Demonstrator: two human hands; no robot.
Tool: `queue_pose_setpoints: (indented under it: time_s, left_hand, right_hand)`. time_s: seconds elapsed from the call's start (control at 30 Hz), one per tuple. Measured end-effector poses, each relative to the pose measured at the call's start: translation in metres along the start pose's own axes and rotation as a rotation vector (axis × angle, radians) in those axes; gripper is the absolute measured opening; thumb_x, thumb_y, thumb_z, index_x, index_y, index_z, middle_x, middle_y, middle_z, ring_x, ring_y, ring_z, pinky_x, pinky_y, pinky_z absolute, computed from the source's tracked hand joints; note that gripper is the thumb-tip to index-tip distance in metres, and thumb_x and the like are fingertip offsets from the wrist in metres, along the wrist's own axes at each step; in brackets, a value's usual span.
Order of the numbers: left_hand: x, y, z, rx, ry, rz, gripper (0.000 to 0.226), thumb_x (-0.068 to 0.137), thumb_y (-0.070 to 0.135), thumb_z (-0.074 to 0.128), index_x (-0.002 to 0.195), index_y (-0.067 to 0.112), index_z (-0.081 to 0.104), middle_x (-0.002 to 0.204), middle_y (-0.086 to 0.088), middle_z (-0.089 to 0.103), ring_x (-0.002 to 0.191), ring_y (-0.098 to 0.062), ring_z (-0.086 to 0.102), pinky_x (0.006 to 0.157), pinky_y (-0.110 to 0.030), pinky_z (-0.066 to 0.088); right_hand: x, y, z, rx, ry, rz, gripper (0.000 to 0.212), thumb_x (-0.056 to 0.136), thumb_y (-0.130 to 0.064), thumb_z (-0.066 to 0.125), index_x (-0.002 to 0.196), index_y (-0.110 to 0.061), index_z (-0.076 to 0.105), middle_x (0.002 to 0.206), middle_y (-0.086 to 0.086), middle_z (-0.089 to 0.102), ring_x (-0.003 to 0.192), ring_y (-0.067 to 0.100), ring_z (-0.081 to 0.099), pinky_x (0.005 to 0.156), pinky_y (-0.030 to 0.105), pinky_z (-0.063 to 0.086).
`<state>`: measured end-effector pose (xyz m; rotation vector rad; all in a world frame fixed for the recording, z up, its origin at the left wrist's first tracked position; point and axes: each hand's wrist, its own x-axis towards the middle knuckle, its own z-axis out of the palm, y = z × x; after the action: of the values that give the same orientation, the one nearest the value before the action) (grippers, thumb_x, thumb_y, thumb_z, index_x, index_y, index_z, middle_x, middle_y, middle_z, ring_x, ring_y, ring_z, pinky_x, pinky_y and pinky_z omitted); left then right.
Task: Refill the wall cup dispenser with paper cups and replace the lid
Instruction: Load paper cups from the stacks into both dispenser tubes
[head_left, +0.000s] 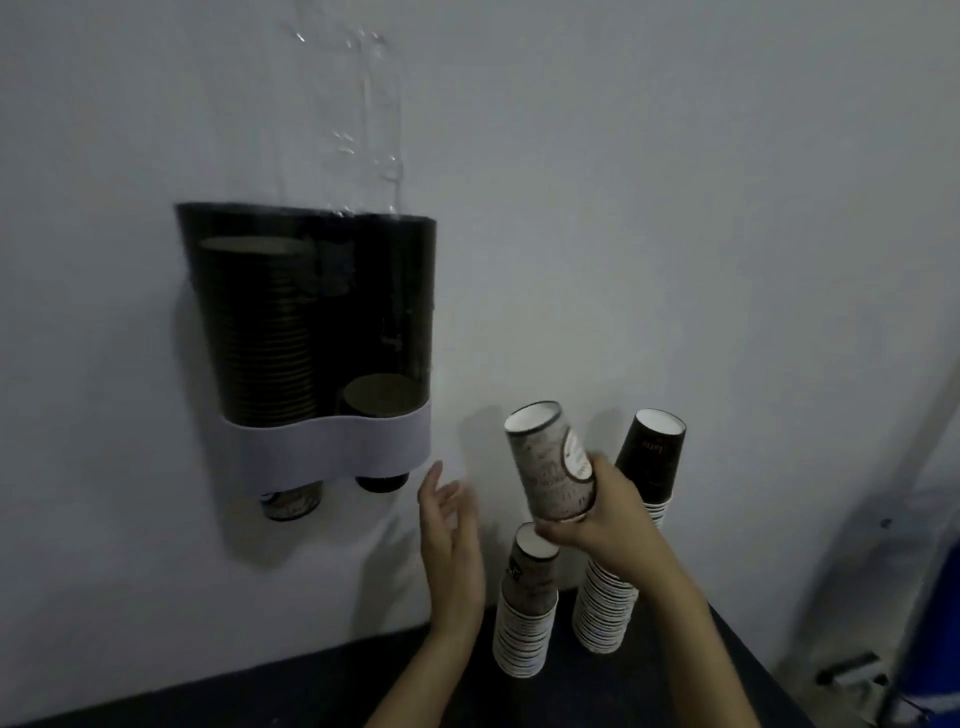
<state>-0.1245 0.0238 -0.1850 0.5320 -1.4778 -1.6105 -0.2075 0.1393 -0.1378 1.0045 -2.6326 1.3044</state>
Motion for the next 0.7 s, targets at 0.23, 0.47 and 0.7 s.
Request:
queue_pose_setpoints:
  time_s: [0.23,0.47,0.7]
  left_hand:
    - [-0.006,0.095,-0.033,-0.236,-0.156,-0.152,0.035,0.097,0.033,0.033,0.096,0.02,0.065,0.089,0.0,0.072,0.087,-0.013,0.067,0.075,-0.029,0.05]
    - [-0.009,0.146,-0.08,-0.317,-0.165,-0.142,0.038,0.095,0.036,0.036,0.081,0.019,0.066,0.082,-0.001,0.073,0.085,-0.015,0.065,0.067,-0.028,0.048]
    - [0.002,0.152,-0.123,-0.315,-0.055,-0.211,0.034,0.097,0.035,0.034,0.081,0.019,0.06,0.085,-0.003,0.064,0.081,-0.016,0.06,0.067,-0.027,0.046]
  right_hand:
    - [-0.032,-0.097,-0.039,0.292,-0.159,-0.129,0.094,0.049,-0.036,0.087,0.126,-0.036,0.034,0.114,-0.005,0.054,0.1,0.015,0.061,0.086,0.033,0.055]
    - [-0.023,-0.183,-0.047,0.845,-0.223,-0.106,0.072,0.056,-0.027,0.074,0.121,-0.013,0.049,0.113,0.01,0.063,0.092,0.019,0.066,0.067,0.032,0.057]
    - [0.042,-0.303,-0.078,0.327,0.198,-0.4,0.066,0.067,-0.037,0.077,0.12,-0.017,0.043,0.113,0.005,0.055,0.099,0.019,0.056,0.078,0.03,0.048]
